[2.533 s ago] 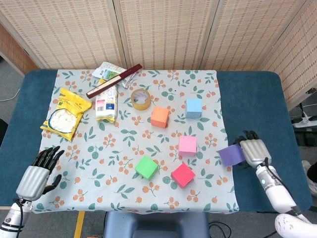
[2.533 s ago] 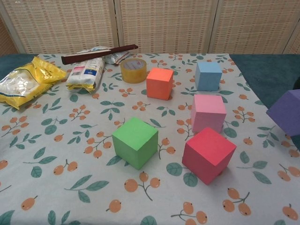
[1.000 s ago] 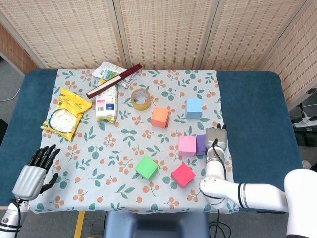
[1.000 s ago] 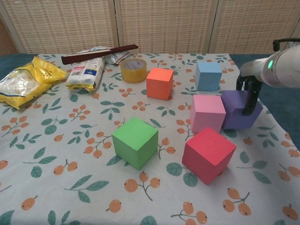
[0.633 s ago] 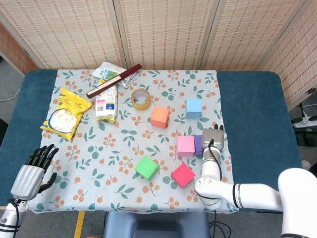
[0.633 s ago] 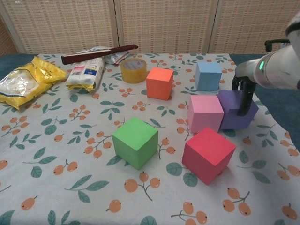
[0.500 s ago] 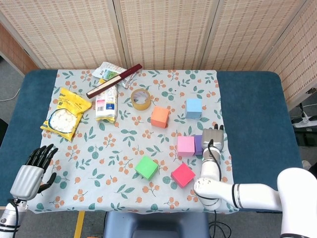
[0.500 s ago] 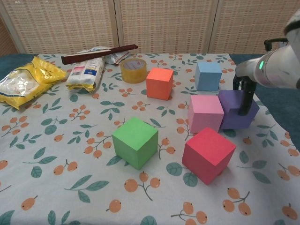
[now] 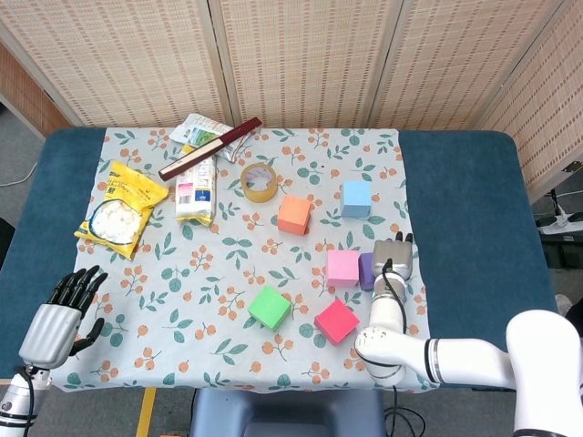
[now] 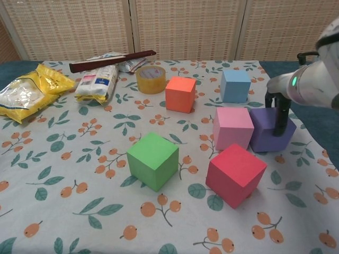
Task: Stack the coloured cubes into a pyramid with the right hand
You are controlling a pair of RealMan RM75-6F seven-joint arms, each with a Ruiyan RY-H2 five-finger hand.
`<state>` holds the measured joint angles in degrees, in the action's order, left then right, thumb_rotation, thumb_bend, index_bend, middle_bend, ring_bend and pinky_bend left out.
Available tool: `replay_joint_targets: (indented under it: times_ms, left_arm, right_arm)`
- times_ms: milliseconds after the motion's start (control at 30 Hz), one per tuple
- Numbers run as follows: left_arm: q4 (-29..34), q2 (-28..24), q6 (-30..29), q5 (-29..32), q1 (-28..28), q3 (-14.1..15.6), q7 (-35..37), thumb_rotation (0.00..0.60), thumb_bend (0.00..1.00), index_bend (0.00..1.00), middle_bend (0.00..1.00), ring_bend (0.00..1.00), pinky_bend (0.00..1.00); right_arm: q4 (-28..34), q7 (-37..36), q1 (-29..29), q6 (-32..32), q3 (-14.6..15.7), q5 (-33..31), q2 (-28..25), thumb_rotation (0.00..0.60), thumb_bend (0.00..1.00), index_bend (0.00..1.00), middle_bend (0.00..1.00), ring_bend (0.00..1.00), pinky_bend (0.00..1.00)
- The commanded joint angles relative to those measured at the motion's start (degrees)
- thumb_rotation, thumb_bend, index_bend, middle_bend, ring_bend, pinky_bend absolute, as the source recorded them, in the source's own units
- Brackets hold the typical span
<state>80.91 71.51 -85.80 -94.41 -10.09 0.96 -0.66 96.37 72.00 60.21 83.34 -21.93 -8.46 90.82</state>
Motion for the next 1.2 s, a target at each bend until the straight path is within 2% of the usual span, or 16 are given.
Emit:
replay_joint_targets:
  times_ms: [33, 700, 933, 1200]
  left_arm:
    - [0.0, -0.1, 0.0, 0.0, 0.0, 0.0, 0.0, 0.6, 0.44, 0.0, 0.0, 0.0, 0.13]
    - [0.1, -0.4, 0.0, 0.0, 0.0, 0.0, 0.6, 0.6, 0.44, 0.0, 0.0, 0.0, 0.13]
    - [0.1, -0.4, 0.1, -0.1, 0.0, 0.1, 0.9, 0.6, 0.44, 0.0, 0.0, 0.0, 0.13]
    - [0.1, -0.5, 0.1, -0.1, 0.0, 0.2, 0.9, 0.6, 0.44, 0.0, 0.0, 0.0, 0.14]
  right_arm:
    - [-0.3, -0.1, 0.0, 0.2, -0.2, 0.4, 0.4, 0.6, 0.14, 0.78, 0.22, 0.0, 0.04]
    - [-3.0, 1.0, -0.1, 0.7, -2.0, 0.8, 2.6, 0.6, 0.14, 0.75, 0.22, 0.0, 0.05]
    - [-2.8, 0.8, -0.4, 0.5, -2.7, 1.3, 2.9, 0.6, 0.14, 0.71, 0.19, 0.0, 0.05]
    - [-2.5, 1.6, -0.3, 1.1, -3.6, 0.7, 2.9, 0.6, 0.14, 0.71, 0.19, 0.0, 0.05]
